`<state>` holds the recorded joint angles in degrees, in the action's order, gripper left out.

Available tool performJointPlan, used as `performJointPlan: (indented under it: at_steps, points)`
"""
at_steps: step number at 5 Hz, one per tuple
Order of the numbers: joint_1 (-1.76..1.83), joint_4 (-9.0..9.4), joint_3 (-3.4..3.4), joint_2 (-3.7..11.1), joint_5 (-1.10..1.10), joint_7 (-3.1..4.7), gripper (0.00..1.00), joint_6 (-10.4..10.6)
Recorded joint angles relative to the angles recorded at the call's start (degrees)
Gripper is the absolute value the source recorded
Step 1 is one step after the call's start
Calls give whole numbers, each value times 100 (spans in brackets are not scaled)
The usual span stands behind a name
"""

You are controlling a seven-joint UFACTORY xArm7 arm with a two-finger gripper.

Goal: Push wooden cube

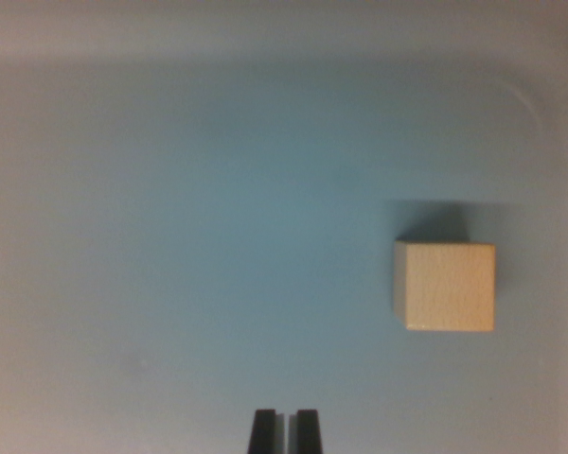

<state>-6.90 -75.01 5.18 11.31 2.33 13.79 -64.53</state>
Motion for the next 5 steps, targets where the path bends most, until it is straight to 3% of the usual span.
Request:
performJointPlan:
  at_steps: [1, 2, 3, 4, 5]
  points:
    - [0, 0, 0, 0, 0, 0, 0, 0]
    - [-46, 163, 68, 148, 29, 141, 0, 270]
    - [-46, 163, 68, 148, 29, 141, 0, 270]
    - [-92, 323, 134, 293, 58, 279, 0, 534]
    - [-92, 323, 134, 293, 58, 279, 0, 534]
